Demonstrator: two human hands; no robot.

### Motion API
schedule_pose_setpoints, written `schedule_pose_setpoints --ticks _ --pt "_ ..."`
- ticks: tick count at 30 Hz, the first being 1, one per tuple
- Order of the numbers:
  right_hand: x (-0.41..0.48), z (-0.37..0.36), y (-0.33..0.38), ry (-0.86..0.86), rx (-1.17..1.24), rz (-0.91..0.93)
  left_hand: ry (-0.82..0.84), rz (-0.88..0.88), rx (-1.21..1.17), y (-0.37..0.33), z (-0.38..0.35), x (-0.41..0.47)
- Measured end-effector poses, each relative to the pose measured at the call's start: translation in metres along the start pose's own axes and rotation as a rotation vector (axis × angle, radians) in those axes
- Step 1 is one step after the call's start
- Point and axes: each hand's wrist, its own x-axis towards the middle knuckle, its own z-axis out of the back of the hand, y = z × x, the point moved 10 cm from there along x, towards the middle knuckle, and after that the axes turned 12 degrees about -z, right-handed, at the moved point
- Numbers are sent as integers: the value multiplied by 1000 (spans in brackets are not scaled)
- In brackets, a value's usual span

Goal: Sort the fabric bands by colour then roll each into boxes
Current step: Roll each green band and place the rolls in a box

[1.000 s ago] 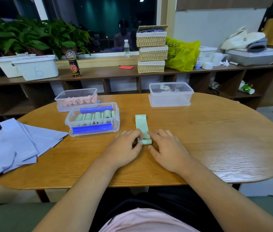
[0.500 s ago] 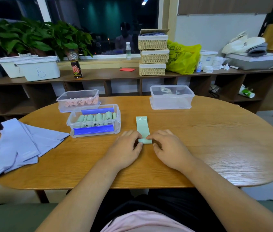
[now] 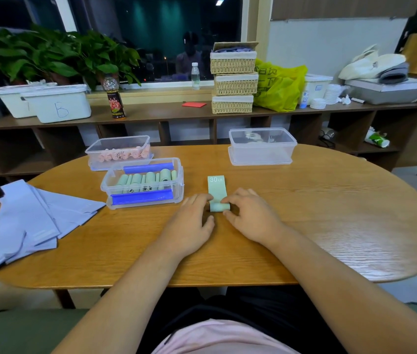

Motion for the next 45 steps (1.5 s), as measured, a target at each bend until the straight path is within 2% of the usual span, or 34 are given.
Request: schedule_pose_setpoints --ticks 5,13,18,23,30,35,39,45 --pt "-9 3 0 -23 20 28 -39 5 -46 3 4 -2" --pt "-26 3 3 -49 13 77 -34 -139 -23 -14 5 -3" --pt "-27 2 2 -40 -37 44 -15 -113 -7 -9 1 -4" --pt "-28 16 1 -109 103 52 11 -73 27 -5 -3 -3" --pt "-26 10 -2 -73 91 49 37 -37 70 0 -7 -2" --pt "-24 5 -6 -34 67 15 -23 -98 83 -8 -1 -3" --pt "-22 2 -7 -11 46 -1 1 -177 142 -19 -2 -2" --pt "-25 10 -7 -62 77 -33 19 -132 143 -14 -4 0"
